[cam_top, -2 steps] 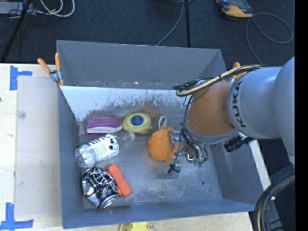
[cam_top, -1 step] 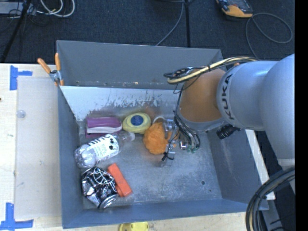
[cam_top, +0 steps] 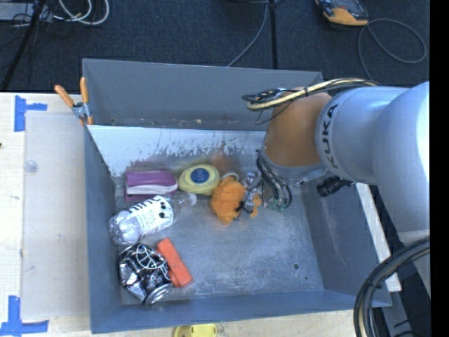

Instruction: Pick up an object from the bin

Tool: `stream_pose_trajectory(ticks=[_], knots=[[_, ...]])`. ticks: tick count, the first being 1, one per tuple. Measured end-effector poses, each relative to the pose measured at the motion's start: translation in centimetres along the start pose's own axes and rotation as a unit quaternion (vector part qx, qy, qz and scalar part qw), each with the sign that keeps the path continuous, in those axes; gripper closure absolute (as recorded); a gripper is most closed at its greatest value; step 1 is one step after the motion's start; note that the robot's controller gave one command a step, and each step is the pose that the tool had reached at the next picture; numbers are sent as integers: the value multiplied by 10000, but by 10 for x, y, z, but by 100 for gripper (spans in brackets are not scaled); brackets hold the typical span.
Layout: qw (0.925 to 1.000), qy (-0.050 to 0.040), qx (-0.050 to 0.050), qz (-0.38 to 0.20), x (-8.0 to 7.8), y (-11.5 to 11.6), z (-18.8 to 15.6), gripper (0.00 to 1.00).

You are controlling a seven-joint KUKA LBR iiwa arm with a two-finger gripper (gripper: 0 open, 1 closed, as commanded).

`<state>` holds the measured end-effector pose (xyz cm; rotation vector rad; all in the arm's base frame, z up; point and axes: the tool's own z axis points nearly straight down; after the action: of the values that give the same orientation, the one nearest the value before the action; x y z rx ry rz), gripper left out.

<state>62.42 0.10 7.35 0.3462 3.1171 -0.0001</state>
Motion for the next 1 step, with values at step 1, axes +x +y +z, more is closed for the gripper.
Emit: stream_pose_trajectory(ticks=[1], knots=[[10000,2,1,-2,0,0,0,100]])
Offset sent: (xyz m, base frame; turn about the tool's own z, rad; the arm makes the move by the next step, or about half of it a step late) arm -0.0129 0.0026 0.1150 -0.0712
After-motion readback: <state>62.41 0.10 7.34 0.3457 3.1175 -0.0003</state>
